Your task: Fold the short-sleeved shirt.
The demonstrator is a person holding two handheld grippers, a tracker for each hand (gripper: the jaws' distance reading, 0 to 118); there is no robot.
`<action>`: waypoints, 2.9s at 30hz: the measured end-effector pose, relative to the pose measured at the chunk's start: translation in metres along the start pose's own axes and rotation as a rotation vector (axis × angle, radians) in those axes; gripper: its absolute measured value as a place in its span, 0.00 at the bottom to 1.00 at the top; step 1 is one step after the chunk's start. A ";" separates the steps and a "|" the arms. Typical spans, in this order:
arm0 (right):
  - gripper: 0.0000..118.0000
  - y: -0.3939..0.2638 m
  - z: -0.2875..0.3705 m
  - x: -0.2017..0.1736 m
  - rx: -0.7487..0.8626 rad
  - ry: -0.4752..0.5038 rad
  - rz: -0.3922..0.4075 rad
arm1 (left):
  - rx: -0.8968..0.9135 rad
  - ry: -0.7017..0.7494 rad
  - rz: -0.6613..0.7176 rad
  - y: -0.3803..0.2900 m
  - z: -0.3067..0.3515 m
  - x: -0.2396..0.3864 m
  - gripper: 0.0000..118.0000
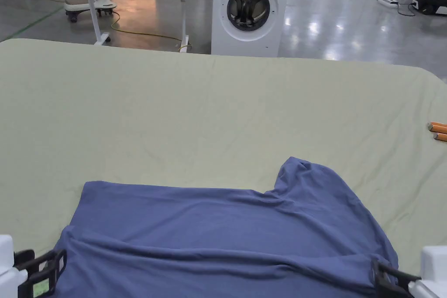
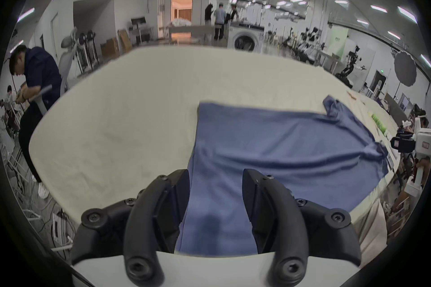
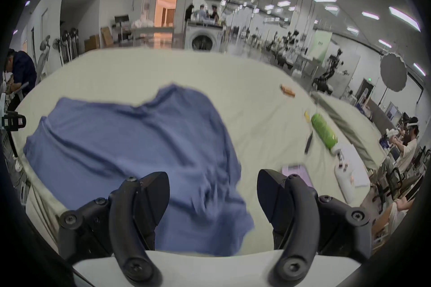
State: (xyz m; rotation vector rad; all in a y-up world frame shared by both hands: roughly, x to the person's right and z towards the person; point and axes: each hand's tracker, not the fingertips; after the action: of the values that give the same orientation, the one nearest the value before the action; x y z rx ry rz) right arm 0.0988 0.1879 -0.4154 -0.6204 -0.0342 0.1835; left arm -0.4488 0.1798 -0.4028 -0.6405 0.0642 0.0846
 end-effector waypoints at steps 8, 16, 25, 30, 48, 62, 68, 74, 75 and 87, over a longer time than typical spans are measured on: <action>0.19 0.031 -0.005 -0.044 0.242 0.016 -0.054 | 0.226 0.013 -0.051 0.032 -0.004 0.040 0.16; 0.00 0.044 -0.014 -0.075 0.331 0.030 -0.089 | 0.266 0.040 -0.060 0.052 -0.028 0.048 0.00; 0.00 0.053 -0.028 -0.088 0.316 0.077 -0.098 | -0.001 0.005 0.007 0.103 -0.129 -0.002 0.00; 0.00 0.047 -0.037 -0.083 0.282 0.073 -0.095 | -0.206 -0.036 -0.003 0.120 -0.184 -0.019 0.00; 0.00 0.018 -0.056 -0.055 0.145 0.029 -0.130 | -0.411 0.049 -0.161 0.110 -0.244 0.009 0.23; 0.24 0.111 -0.172 0.010 -0.113 0.091 -0.090 | -0.160 -0.069 -0.058 0.106 -0.167 -0.003 0.00; 0.54 0.112 -0.243 0.029 -0.281 0.080 -0.066 | -0.074 -0.080 -0.043 0.099 -0.128 -0.003 0.00; 0.54 0.101 -0.287 0.038 -0.425 0.152 -0.133 | -0.066 -0.071 -0.039 0.089 -0.119 -0.004 0.00; 0.54 0.100 -0.291 0.038 -0.429 0.148 -0.138 | -0.071 -0.068 -0.036 0.088 -0.120 -0.005 0.00; 0.00 0.105 -0.275 0.037 -0.363 0.112 -0.102 | -0.082 -0.049 -0.016 0.091 -0.130 -0.012 0.00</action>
State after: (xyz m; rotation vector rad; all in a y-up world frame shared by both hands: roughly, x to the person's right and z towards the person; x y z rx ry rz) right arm 0.1420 0.1206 -0.7012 -0.9883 0.0093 0.0423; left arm -0.4738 0.1739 -0.5596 -0.7201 0.0083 0.0873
